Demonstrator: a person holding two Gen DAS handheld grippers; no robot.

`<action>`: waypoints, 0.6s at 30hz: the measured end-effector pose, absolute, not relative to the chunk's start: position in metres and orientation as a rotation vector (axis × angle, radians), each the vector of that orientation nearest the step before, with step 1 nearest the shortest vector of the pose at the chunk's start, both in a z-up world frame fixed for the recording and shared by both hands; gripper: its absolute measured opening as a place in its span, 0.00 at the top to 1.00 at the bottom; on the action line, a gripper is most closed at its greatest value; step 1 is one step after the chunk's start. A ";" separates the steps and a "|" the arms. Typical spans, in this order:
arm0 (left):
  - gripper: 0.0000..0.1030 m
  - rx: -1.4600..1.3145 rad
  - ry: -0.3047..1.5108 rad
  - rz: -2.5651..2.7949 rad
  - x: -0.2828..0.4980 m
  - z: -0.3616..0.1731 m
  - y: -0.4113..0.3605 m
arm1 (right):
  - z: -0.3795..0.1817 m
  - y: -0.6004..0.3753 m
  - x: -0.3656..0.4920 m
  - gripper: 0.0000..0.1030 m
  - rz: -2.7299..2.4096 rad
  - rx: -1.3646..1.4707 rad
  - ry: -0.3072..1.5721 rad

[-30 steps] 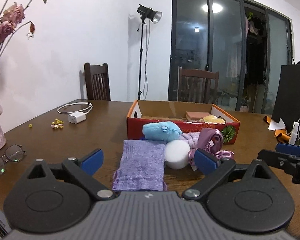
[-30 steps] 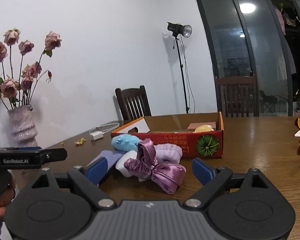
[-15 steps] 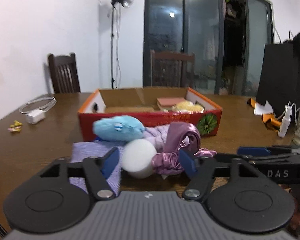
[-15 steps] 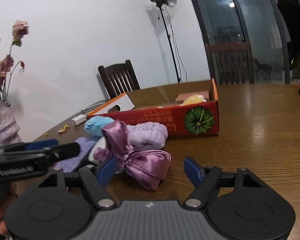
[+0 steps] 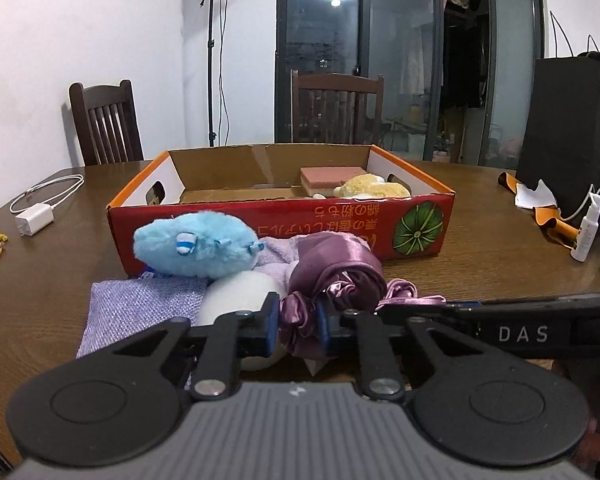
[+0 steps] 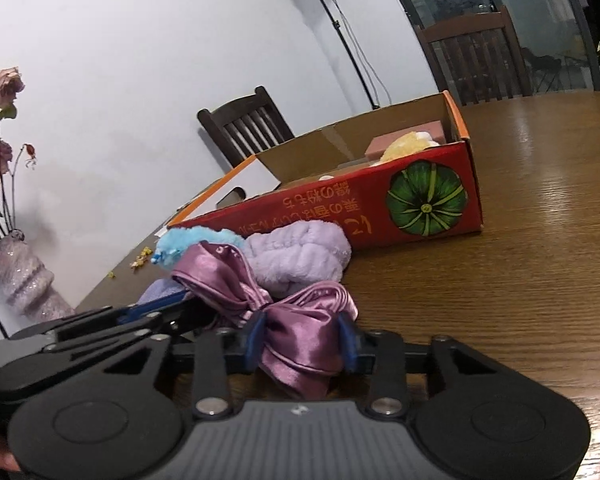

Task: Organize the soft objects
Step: 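Grasp the pink satin bow scrunchie with the right gripper, then carry the satin bow with the right gripper into the box and release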

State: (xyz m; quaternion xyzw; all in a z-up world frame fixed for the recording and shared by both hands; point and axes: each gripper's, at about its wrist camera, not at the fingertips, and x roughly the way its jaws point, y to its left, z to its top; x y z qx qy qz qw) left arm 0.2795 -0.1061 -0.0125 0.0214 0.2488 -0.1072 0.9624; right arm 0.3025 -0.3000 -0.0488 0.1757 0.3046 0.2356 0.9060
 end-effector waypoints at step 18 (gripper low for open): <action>0.87 -0.064 0.434 -0.280 0.231 0.034 -0.079 | 0.003 -0.285 0.247 0.77 0.481 0.271 0.497</action>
